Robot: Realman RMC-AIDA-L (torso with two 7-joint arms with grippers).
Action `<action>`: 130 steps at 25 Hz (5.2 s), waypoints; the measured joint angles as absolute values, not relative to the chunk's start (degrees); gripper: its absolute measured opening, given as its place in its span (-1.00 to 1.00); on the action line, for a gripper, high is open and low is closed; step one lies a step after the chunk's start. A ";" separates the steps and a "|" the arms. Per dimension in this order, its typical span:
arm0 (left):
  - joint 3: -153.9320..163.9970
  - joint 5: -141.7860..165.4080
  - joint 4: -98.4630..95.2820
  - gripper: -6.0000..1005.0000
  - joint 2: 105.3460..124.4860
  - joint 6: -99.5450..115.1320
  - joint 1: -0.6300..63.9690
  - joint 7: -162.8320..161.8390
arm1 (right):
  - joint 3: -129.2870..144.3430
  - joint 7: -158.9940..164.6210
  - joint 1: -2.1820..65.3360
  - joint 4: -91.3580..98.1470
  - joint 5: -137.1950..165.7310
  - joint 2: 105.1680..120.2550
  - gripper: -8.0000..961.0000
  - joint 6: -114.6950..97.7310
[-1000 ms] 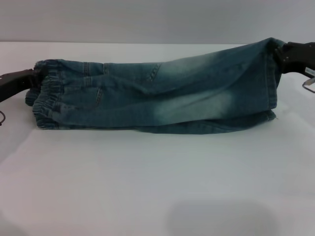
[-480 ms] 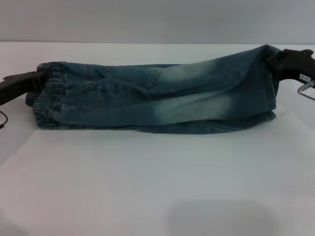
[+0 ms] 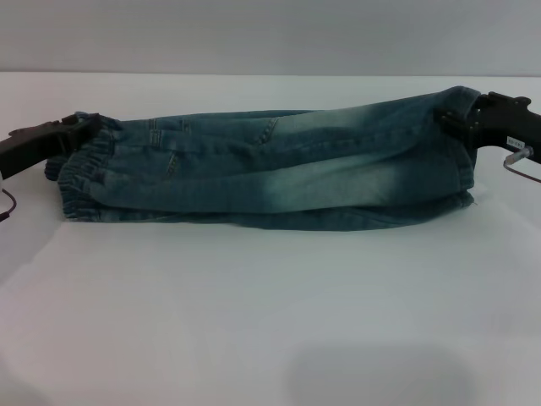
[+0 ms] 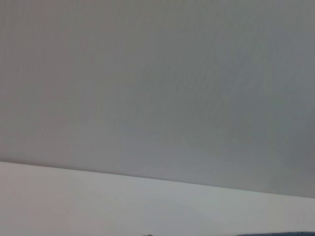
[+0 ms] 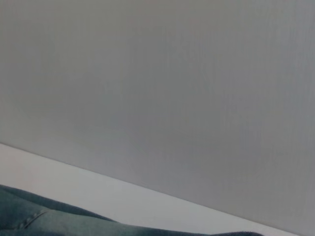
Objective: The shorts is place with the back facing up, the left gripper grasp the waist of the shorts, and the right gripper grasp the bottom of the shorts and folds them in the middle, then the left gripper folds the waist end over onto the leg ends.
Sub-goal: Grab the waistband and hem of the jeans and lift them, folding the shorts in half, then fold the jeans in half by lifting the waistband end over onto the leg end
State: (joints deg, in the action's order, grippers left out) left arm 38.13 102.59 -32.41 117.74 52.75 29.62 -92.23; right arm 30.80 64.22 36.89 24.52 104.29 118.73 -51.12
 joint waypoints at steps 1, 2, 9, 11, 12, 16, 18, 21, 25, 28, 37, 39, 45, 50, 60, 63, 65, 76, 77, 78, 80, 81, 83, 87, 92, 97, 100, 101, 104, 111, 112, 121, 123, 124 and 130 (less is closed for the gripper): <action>38.14 102.58 -32.41 -0.45 117.74 52.80 29.62 -92.24 | 30.81 64.53 36.92 24.52 104.28 118.73 -0.05 -50.95; 38.14 102.56 -32.41 -0.40 117.74 52.83 29.62 -92.24 | 30.82 65.15 36.94 24.51 104.28 118.71 -0.03 -50.80; 38.14 102.26 -32.47 -0.05 117.74 53.55 29.31 -92.28 | 34.11 76.35 36.94 25.91 108.01 118.08 0.12 -50.06; 38.14 102.27 -32.56 0.09 117.70 54.23 29.33 -92.29 | 35.42 81.97 36.93 27.60 111.49 117.96 0.12 -50.06; 38.14 102.41 -32.60 0.19 117.63 55.18 29.39 -92.29 | 36.03 85.04 36.93 28.61 113.28 117.94 0.12 -50.19; 38.14 102.64 -32.84 0.47 117.48 56.64 29.46 -92.30 | 38.65 98.06 36.22 35.12 121.03 118.17 0.12 -53.13; 38.19 102.65 -32.92 0.46 117.46 57.00 29.46 -92.37 | 39.73 102.26 35.44 38.53 122.62 118.30 0.12 -55.51; 39.21 102.70 -33.02 0.46 117.22 57.34 29.52 -93.45 | 41.47 107.39 34.45 42.65 123.61 118.16 0.12 -57.92; 40.86 102.75 -33.22 0.45 116.79 57.78 29.51 -94.63 | 43.18 115.15 34.20 48.55 129.90 117.92 0.12 -59.40; 41.09 102.75 -33.34 0.44 116.64 59.06 29.55 -94.76 | 43.23 119.29 34.92 51.59 135.77 118.12 0.12 -59.63; 41.86 102.76 -33.91 0.42 114.92 65.55 29.55 -96.59 | 44.10 119.95 35.77 53.25 138.59 118.59 0.12 -59.66; 41.88 102.79 -34.29 0.42 114.35 67.12 29.20 -98.03 | 44.69 119.48 35.66 52.59 138.49 118.80 0.12 -58.73; 42.29 106.70 -35.48 0.40 111.64 68.74 28.52 -104.36 | 47.39 115.70 34.37 50.89 132.43 118.82 0.12 -57.31; 42.07 109.08 -35.87 0.39 111.70 65.28 27.96 -104.96 | 48.52 113.00 34.04 50.09 129.01 118.83 0.12 -57.22; 42.04 113.00 -35.54 0.37 112.30 61.12 26.71 -105.93 | 49.98 112.81 34.05 48.83 127.53 118.83 0.12 -56.66; 42.10 113.07 -35.66 0.37 112.34 60.68 25.91 -106.11 | 50.04 112.80 33.98 48.83 127.26 118.82 0.12 -56.63; 42.13 113.09 -35.66 0.36 112.28 60.49 25.51 -106.15 | 50.17 112.72 33.98 48.81 126.98 118.82 0.12 -56.62; 42.57 115.33 -35.10 0.34 112.32 59.54 25.61 -107.03 | 50.98 112.10 34.44 48.30 125.23 118.82 0.12 -56.40; 42.58 115.83 -35.10 0.33 112.45 59.55 25.91 -107.23 | 50.98 112.09 34.46 48.26 125.20 118.82 0.12 -56.19; 42.57 116.07 -35.09 0.33 112.52 59.59 26.06 -107.28 | 50.98 112.09 34.47 48.21 125.18 118.82 0.12 -56.02; 42.58 116.35 -35.08 0.33 112.66 59.80 26.49 -107.34 | 50.98 112.08 34.52 48.06 125.17 118.82 0.12 -55.67; 42.57 116.37 -35.07 0.33 112.70 60.00 26.78 -107.47 | 50.98 112.08 34.54 48.00 125.16 118.82 0.12 -55.49; 42.57 116.37 -35.07 0.32 112.72 60.13 27.31 -107.68 | 50.97 112.07 34.54 47.97 125.15 118.82 0.12 -55.17; 42.62 116.38 -35.06 0.31 112.81 60.36 28.33 -107.85 | 50.97 112.05 34.41 47.81 125.15 118.82 0.12 -54.59; 42.62 117.37 -35.06 0.30 113.32 60.39 29.36 -107.85 | 50.87 112.05 34.02 47.80 125.15 118.82 0.12 -54.46; 42.63 119.50 -35.07 0.29 113.92 60.13 30.11 -108.63 | 50.70 112.05 33.79 47.80 125.15 118.78 0.12 -54.46; 42.58 120.14 -35.35 0.28 114.09 59.78 30.17 -110.18 | 50.64 112.05 33.77 47.80 125.15 118.69 0.12 -54.47; 42.54 120.17 -35.64 0.28 114.17 59.75 30.06 -110.29 | 50.60 112.05 33.76 47.81 125.15 118.69 0.12 -54.46; 42.26 120.14 -36.88 0.28 114.65 59.72 29.53 -110.29 | 50.50 111.96 33.75 47.81 125.15 118.67 0.12 -54.46; 42.67 120.19 -43.57 -0.26 117.02 59.84 27.07 -109.59 | 50.72 111.88 33.49 47.73 125.15 118.64 0.12 -53.42; 42.87 120.33 -43.83 -0.35 117.11 59.84 27.03 -109.44 | 50.77 111.88 33.49 47.68 125.15 118.65 0.12 -53.38; 43.14 120.07 -44.38 -0.88 117.48 60.10 27.19 -106.94 | 50.89 111.88 33.41 46.75 125.15 118.72 0.12 -53.00; 43.15 119.92 -44.49 -0.88 117.51 60.59 27.40 -107.03 | 50.89 111.88 33.62 46.06 125.16 118.73 0.12 -52.61; 43.17 119.66 -44.57 -0.88 117.54 61.05 27.71 -107.01 | 50.93 111.85 33.74 45.64 125.02 118.75 0.12 -52.22; 44.44 117.62 -44.96 -0.87 117.75 62.68 31.54 -106.43 | 55.18 103.52 35.65 37.93 113.42 118.82 0.12 -45.83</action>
